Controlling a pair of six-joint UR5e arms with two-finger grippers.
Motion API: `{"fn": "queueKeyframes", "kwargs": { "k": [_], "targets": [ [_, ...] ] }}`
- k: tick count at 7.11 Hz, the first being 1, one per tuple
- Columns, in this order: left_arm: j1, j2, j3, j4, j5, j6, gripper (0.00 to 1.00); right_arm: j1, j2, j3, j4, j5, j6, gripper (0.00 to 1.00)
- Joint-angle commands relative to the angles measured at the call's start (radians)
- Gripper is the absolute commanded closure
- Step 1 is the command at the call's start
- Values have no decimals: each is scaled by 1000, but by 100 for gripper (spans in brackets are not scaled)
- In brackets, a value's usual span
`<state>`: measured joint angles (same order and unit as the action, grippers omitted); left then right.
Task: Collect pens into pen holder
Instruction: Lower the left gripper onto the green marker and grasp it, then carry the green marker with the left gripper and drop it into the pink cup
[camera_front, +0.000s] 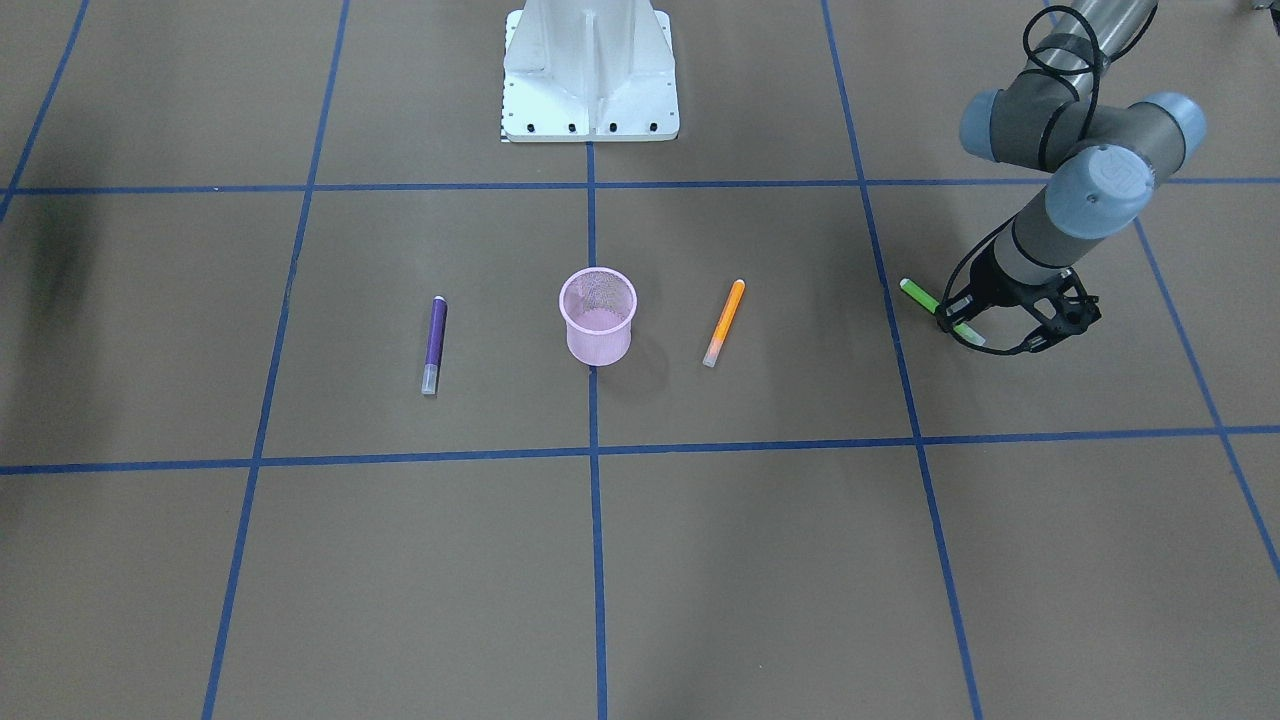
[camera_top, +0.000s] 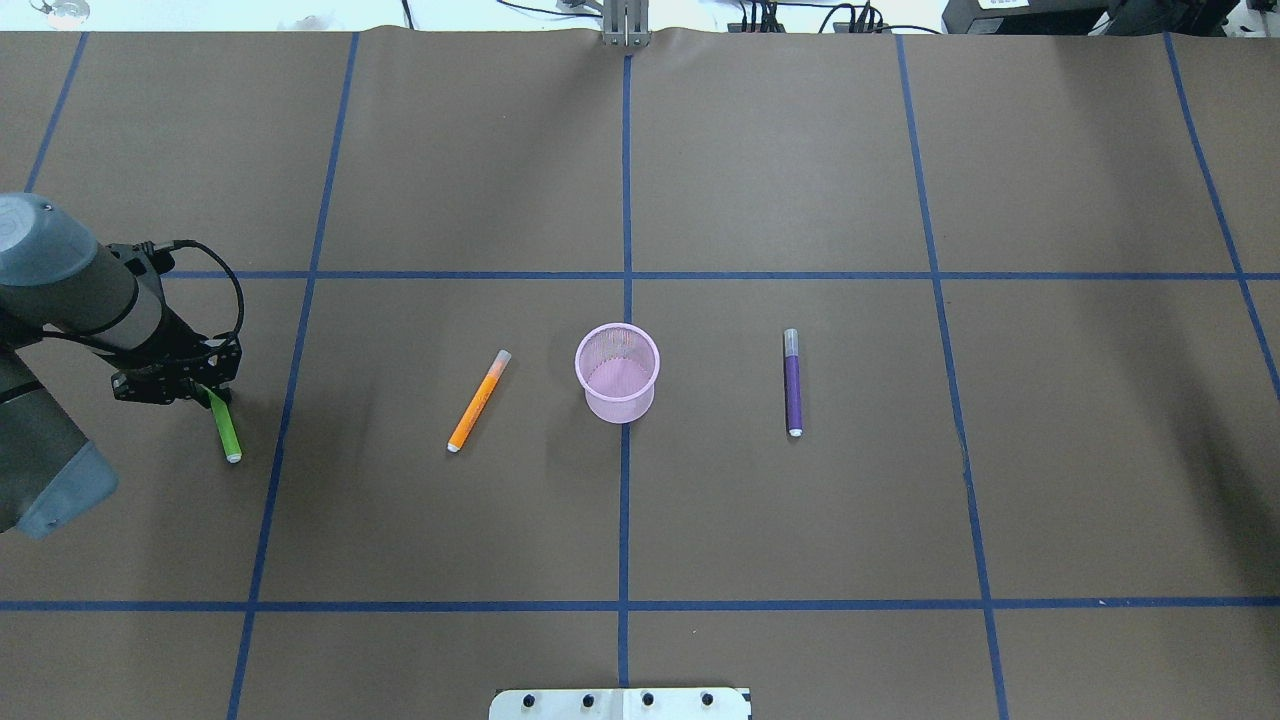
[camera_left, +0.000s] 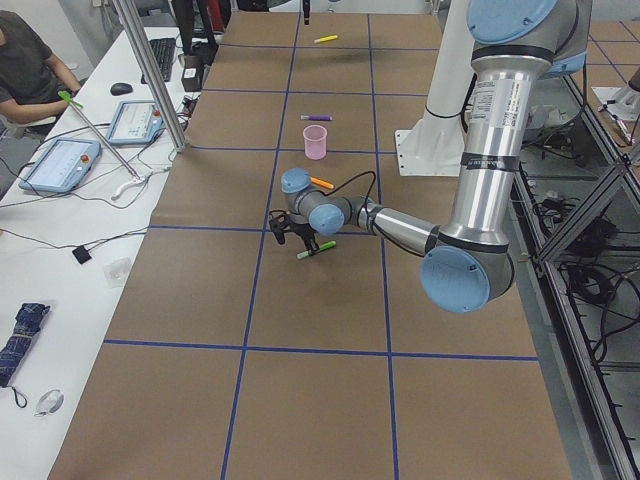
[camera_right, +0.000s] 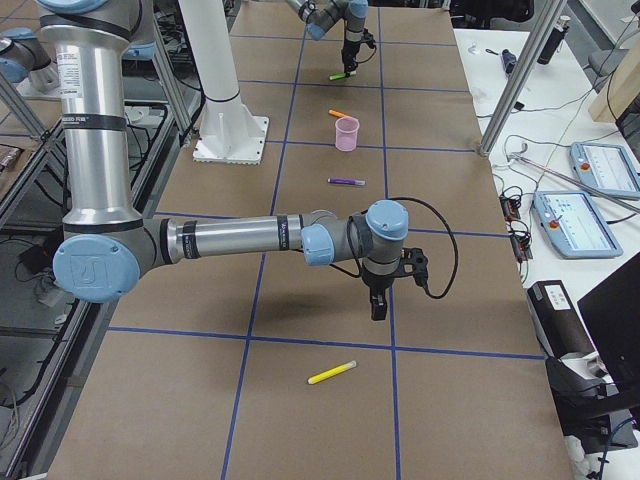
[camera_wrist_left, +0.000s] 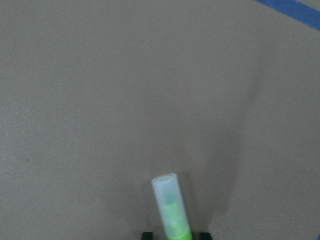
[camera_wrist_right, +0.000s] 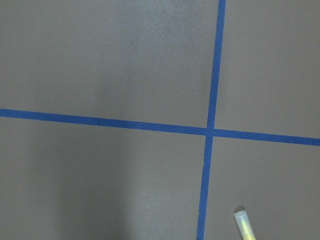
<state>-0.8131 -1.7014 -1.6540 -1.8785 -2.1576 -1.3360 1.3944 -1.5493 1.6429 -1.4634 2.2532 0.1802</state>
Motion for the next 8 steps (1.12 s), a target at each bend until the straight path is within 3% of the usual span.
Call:
{"fn": "queueKeyframes", "kwargs": {
  "k": [1,4,6,8],
  "targets": [
    [-3,-16,-62,4,-25,9,100,0,0,5,0,0,1,0],
    [49,-81,-318,10,-10,113,100,-5,3,32,23,-6,1,0],
    [185,-220,-366,25,282,298,100,-12,6,31,23,-6,1,0],
    [228,-344,-357,51,368,378,100,-12,12,32,23,-6,2,0]
  ]
}}
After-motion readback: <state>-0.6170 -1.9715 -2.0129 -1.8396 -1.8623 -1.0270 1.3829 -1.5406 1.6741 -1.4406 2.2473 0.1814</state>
